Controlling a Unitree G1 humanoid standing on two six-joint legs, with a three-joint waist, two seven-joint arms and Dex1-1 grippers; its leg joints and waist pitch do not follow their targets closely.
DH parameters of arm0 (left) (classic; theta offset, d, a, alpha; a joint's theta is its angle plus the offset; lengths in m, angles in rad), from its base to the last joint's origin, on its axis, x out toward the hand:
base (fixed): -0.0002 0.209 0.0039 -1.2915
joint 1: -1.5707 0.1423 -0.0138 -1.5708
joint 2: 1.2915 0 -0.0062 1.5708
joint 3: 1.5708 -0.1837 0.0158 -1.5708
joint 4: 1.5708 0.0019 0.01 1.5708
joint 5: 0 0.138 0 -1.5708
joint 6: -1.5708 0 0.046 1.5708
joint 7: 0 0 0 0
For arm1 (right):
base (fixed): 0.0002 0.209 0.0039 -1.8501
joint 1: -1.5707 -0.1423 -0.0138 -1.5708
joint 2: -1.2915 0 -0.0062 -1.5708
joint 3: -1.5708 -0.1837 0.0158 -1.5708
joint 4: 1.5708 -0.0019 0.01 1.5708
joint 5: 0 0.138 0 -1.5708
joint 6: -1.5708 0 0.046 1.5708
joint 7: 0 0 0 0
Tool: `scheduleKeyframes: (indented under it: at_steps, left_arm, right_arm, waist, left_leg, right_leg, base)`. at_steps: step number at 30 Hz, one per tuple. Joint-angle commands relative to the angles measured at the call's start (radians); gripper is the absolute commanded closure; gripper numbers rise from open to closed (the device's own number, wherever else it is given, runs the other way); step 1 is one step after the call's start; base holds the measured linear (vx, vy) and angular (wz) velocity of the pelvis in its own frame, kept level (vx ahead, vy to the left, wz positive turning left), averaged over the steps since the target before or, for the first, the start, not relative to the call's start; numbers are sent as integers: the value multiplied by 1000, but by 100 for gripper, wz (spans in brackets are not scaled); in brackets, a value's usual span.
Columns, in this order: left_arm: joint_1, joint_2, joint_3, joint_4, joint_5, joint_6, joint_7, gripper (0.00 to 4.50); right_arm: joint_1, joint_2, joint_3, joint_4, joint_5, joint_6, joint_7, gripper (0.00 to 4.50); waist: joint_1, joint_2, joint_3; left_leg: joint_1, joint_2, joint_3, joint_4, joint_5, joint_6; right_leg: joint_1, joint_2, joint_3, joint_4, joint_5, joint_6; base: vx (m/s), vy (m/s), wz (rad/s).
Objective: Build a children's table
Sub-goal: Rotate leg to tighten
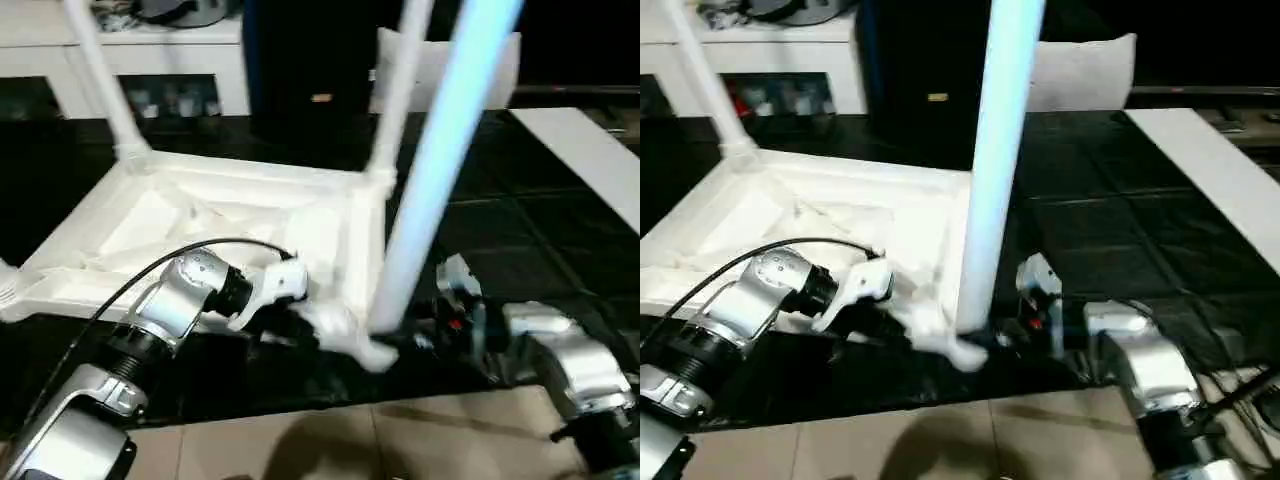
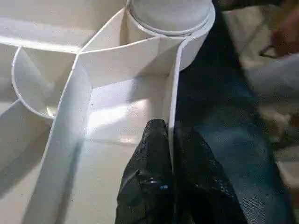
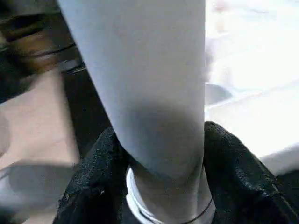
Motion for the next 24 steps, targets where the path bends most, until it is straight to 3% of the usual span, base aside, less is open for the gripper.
scheduleKeyframes:
  at_steps: [1,3,5,8,9,10,13,14,15,18,21,24]
  left_arm:
    - [-9,-62,32,-68,-33,51,72,450]
    - [-14,-98,48,-70,-27,88,144,450]
    - [-28,-141,68,-50,-20,119,226,450]
    - [-72,-219,109,16,0,141,396,450]
    - [-82,-232,116,30,6,139,429,450]
    - [-93,-245,123,45,11,137,463,450]
    - [-119,-270,125,67,28,117,521,450]
    - [-119,-270,125,67,28,117,521,450]
    - [-121,-272,122,67,32,114,525,450]
    - [-123,-267,108,75,54,70,512,450]
    - [-124,-253,100,96,58,36,505,450]
    - [-120,-230,88,115,64,-25,486,450]
  right_arm:
    - [-10,57,22,20,-26,17,-112,249]
    - [-23,107,5,43,-46,20,-212,251]
    - [-35,149,5,58,-66,18,-276,252]
    - [-86,248,-5,108,-103,31,-441,254]
    - [-101,273,-12,127,-113,34,-492,254]
    - [-121,299,-21,152,-127,38,-553,254]
    - [-180,370,-71,237,-126,18,-688,254]
    - [-180,370,-71,237,-126,18,-688,254]
    - [-188,381,-81,248,-124,8,-699,199]
    - [-196,391,-105,257,-164,-57,-770,179]
    - [-178,360,-95,247,-203,-110,-777,159]
    - [-140,322,-107,209,-200,-134,-756,132]
  waist:
    - [-1,-4,-68]
    - [-21,-6,-69]
    - [-30,-7,-69]
    - [-37,-5,-71]
    - [-42,-6,-73]
    - [-43,0,-73]
    - [-51,-1,-78]
    - [-51,-3,-80]
    - [-49,-1,-83]
    - [-48,-1,-86]
    - [-44,-1,-89]
    - [-37,0,-86]
  left_leg:
    - [-6,29,-10,-77,-174,22]
    - [-9,26,-11,-75,-177,25]
    - [-9,25,-11,-73,-174,28]
    - [-9,22,-8,-70,-152,46]
    - [-11,22,-9,-71,-144,44]
    - [-9,20,-10,-69,-142,41]
    - [-12,22,-12,-70,-126,41]
    - [-13,24,-10,-69,-109,50]
    - [-13,25,-8,-68,-81,64]
    - [-15,26,-8,-66,-34,91]
    - [-17,26,-6,-62,4,120]
    - [-15,26,-4,-63,-25,123]
  right_leg:
    - [60,-61,46,-94,-470,-111]
    - [59,-59,44,-94,-468,-112]
    - [57,-57,43,-95,-465,-114]
    - [56,-55,44,-95,-435,-126]
    - [57,-53,43,-92,-420,-129]
    - [55,-53,43,-92,-413,-131]
    - [60,-54,45,-84,-355,-150]
    - [62,-55,48,-78,-307,-167]
    - [63,-54,51,-71,-243,-185]
    - [67,-55,52,-60,-155,-216]
    - [68,-54,54,-49,-75,-240]
    - [68,-55,54,-56,-111,-237]
  base:
    - [0,0,0]
    - [0,0,0]
    - [0,0,0]
    - [0,0,0]
    - [0,0,0]
    - [0,0,0]
    - [0,0,0]
    - [0,0,0]
    - [0,0,0]
    - [0,0,0]
    - [0,0,0]
    - [0,0,0]
